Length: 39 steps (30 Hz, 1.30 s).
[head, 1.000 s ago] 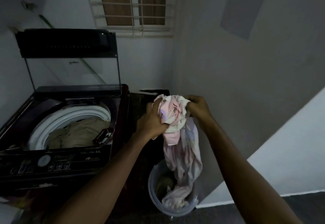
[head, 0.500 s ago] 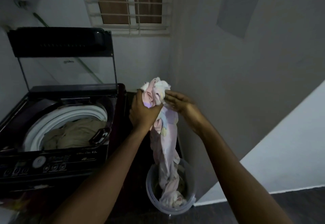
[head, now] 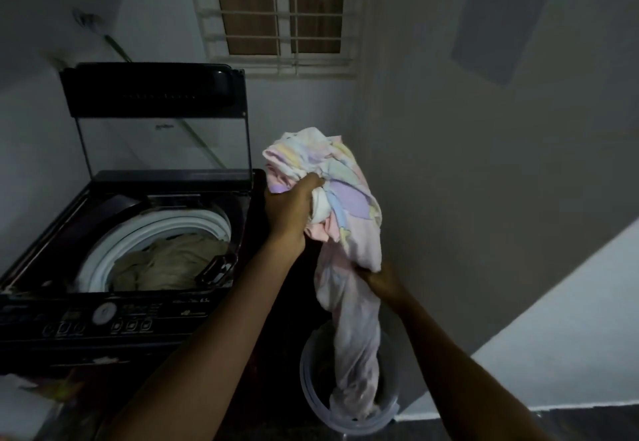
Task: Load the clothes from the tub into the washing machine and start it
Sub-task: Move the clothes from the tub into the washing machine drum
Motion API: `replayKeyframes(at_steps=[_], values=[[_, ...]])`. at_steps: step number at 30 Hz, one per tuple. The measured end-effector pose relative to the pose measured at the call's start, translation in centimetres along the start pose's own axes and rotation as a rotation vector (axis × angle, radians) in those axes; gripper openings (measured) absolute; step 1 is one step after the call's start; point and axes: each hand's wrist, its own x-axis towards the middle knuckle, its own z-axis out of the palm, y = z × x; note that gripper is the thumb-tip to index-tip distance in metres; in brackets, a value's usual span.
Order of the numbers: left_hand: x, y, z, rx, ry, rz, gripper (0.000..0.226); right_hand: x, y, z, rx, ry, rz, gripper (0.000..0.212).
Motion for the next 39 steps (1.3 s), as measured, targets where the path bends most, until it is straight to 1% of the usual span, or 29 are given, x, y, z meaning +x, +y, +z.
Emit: replayKeyframes(at_steps=[1,2,4,6,7,9,11,13,14,16,17,18,19,20,21,22,23,24,25,27,28,30,31,33,34,36,37,38,39], values=[[0.7,0.0,-0.9,0.041,0.026,0.032,0.054,0.1,-0.2,-1.1,-0.034,-0.022,0.003,0.048],[1.4,0.1,-1.8,0.139,0.057,0.081,0.059,0.0,-0.3,-2.5,-0.058,0.004,0.019,0.046],[2.3,0.1,-4.0,0.47,0.095,0.24,0.073,-0.3,-0.8,-5.4,-0.077,0.15,0.06,0.05],[2.8,-0.7,-5.5,0.78,0.057,0.385,0.079,-0.3,-2.4,-7.7,-0.117,0.281,-0.006,0.057],[2.7,-1.3,-5.9,0.901,0.025,0.418,0.08,0.0,-3.7,-8.2,-0.118,0.324,-0.041,0.058],[2.2,-2.6,-5.7,1.106,-0.057,0.444,0.082,0.1,-7.8,-8.1,-0.076,0.334,-0.075,0.05],[1.3,-3.6,-4.5,1.214,-0.117,0.447,0.084,0.4,-11.8,-6.7,-0.039,0.233,-0.129,0.047],[0.2,-4.4,-3.3,1.178,-0.15,0.418,0.084,0.4,-14.9,-4.9,0.006,0.066,-0.107,0.047],[0.0,-4.8,-2.9,1.102,-0.182,0.372,0.086,0.4,-15.8,-4.1,0.027,-0.002,-0.106,0.041],[0.2,-5.4,-3.0,0.867,-0.306,0.245,0.1,0.0,-16.9,-3.3,0.094,-0.114,-0.149,0.039],[0.6,-5.6,-3.5,0.777,-0.39,0.186,0.113,0.0,-17.2,-3.1,0.148,-0.169,-0.146,0.045],[0.9,-5.5,-4.0,0.752,-0.482,0.144,0.126,-0.1,-17.4,-3.2,0.188,-0.222,-0.127,0.052],[1.1,-5.5,-4.4,0.795,-0.569,0.116,0.138,0.0,-17.1,-3.2,0.218,-0.27,-0.1,0.057],[1.0,-5.5,-4.6,0.869,-0.632,0.104,0.146,-0.1,-17.0,-3.2,0.256,-0.32,-0.063,0.058],[0.9,-5.6,-4.6,0.921,-0.644,0.107,0.153,-0.3,-17.0,-3.2,0.285,-0.352,-0.023,0.056],[0.7,-5.9,-4.5,0.933,-0.601,0.126,0.155,-0.7,-17.2,-3.1,0.321,-0.379,0.01,0.053],[0.6,-6.4,-4.3,0.914,-0.523,0.166,0.153,-0.9,-17.2,-2.9,0.365,-0.404,0.037,0.052],[0.5,-6.7,-4.1,0.882,-0.431,0.213,0.146,-1.2,-17.2,-2.7,0.427,-0.427,0.058,0.053],[0.7,-7.2,-4.1,0.85,-0.35,0.264,0.133,-1.4,-17.2,-2.5,0.482,-0.431,0.07,0.056],[1.1,-7.9,-3.9,0.822,-0.237,0.34,0.11,-1.4,-17.1,-2.4,0.58,-0.438,0.05,0.061],[0.8,-7.6,-3.7,0.806,-0.183,0.352,0.103,-1.5,-17.1,-2.5,0.612,-0.434,0.029,0.059],[0.1,-6.6,-3.1,0.755,-0.074,0.346,0.096,-1.7,-16.9,-2.7,0.65,-0.382,-0.015,0.05],[-0.1,-6.1,-2.8,0.729,-0.041,0.349,0.093,-1.8,-16.3,-3.0,0.649,-0.328,-0.042,0.046],[0.0,-5.1,-2.3,0.675,-0.012,0.359,0.091,-2.0,-13.7,-3.6,0.561,-0.163,-0.121,0.043],[0.1,-4.4,-2.1,0.649,-0.004,0.356,0.09,-2.2,-11.9,-3.7,0.462,-0.07,-0.165,0.052],[0.4,-3.2,-1.7,0.59,0.019,0.322,0.088,-2.9,-7.8,-3.2,0.257,0.055,-0.155,0.085],[0.5,-2.8,-1.4,0.559,0.032,0.302,0.086,-3.1,-5.7,-2.3,0.172,0.048,-0.122,0.103],[0.4,-2.5,-1.1,0.523,0.044,0.273,0.083,-3.0,-4.0,-1.3,0.077,0.016,-0.104,0.116],[0.4,-2.4,-0.9,0.47,0.051,0.235,0.08,-2.8,-2.5,0.1,-0.013,-0.006,-0.113,0.122]])
